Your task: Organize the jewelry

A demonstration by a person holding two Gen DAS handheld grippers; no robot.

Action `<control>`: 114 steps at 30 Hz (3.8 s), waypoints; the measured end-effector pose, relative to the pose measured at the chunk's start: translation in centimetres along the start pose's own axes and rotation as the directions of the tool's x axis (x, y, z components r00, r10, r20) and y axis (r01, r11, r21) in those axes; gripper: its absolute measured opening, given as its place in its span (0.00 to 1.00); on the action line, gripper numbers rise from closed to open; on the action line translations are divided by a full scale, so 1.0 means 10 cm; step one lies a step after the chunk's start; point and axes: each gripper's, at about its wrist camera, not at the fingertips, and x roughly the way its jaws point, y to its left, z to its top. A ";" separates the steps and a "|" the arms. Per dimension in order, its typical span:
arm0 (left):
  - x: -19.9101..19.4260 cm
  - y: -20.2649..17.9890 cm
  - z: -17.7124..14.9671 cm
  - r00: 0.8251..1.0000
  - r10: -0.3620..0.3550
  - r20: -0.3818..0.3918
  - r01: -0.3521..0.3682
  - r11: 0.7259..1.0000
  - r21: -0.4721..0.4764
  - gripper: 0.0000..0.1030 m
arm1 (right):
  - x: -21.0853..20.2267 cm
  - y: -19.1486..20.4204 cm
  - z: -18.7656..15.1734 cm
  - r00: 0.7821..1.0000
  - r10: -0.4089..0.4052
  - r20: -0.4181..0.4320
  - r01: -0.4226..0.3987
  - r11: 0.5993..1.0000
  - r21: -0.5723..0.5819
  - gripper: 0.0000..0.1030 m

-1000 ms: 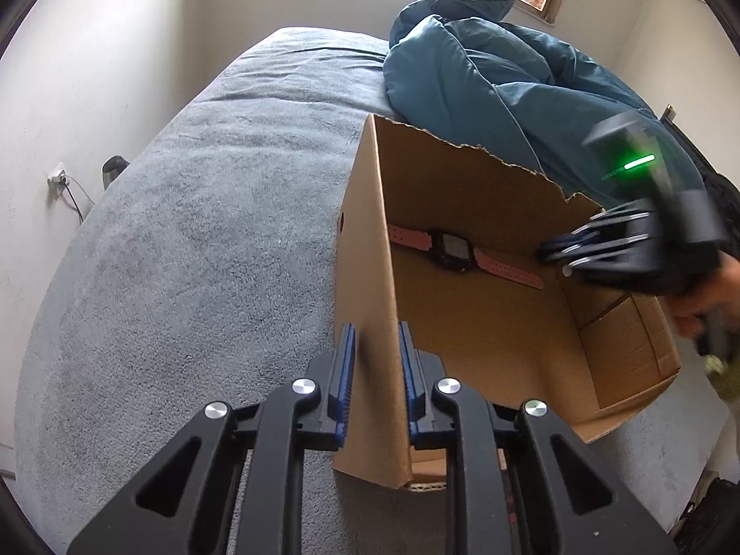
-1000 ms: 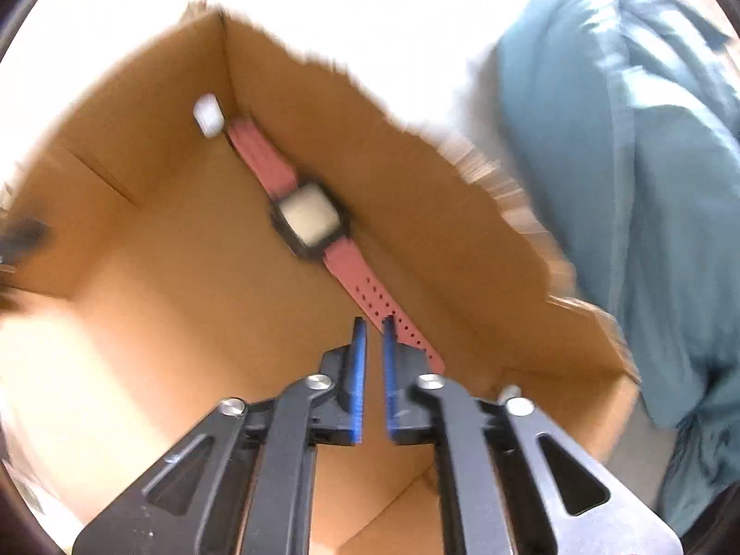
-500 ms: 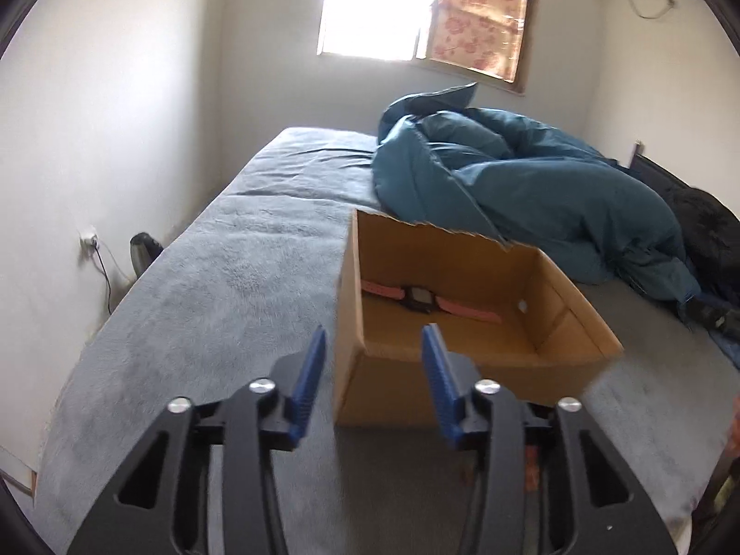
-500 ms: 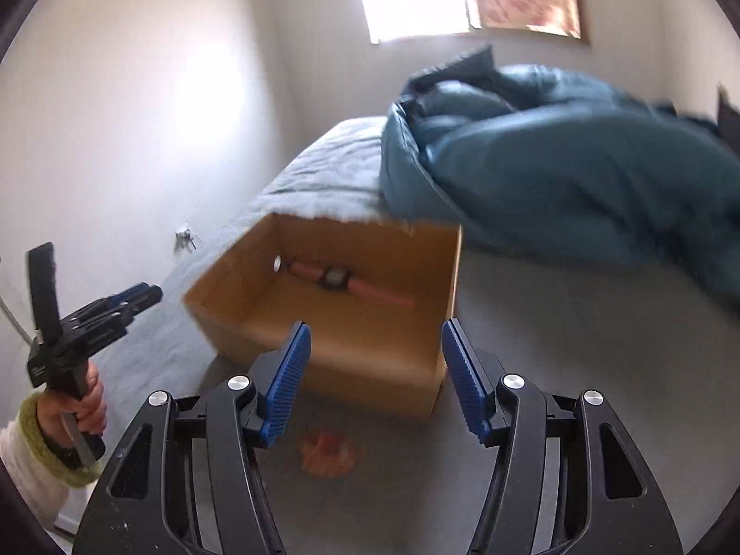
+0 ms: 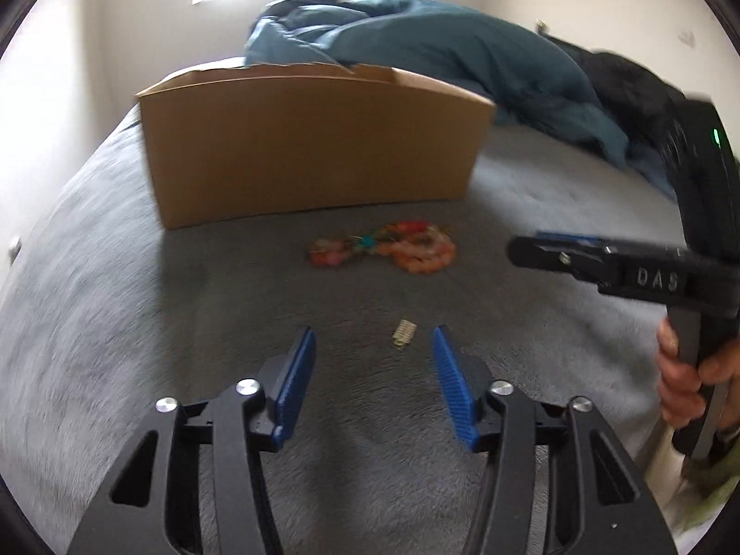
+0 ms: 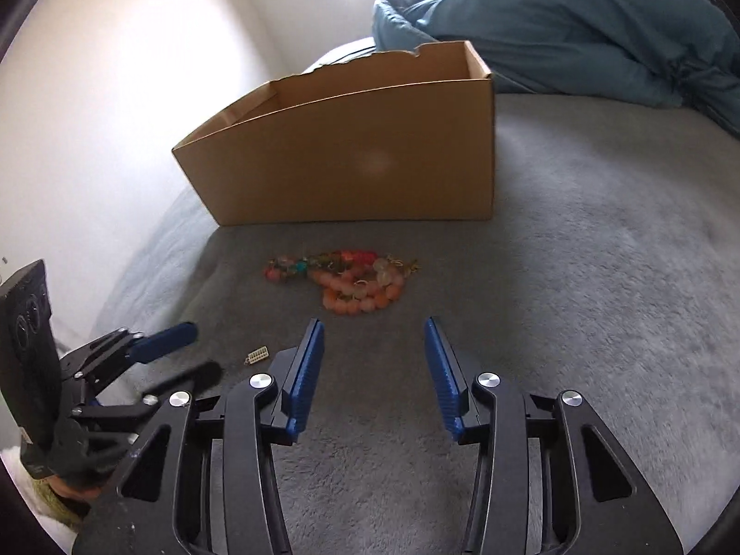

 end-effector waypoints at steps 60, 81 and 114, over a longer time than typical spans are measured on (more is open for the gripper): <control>0.33 0.20 -0.03 0.998 0.066 -0.010 -0.067 0.997 -0.028 0.06 | 0.74 -0.16 0.16 0.991 -0.090 -0.098 0.080 0.992 -0.098 0.16; 0.35 0.21 -0.03 0.998 0.068 -0.013 -0.068 0.997 -0.028 0.07 | 1.19 0.14 0.27 0.977 -0.146 -0.156 0.116 0.975 -0.191 0.12; -0.48 0.22 1.31 0.949 0.050 0.311 -0.053 0.999 0.002 0.07 | -0.24 0.33 0.98 0.984 0.015 0.176 0.014 0.987 -0.163 0.13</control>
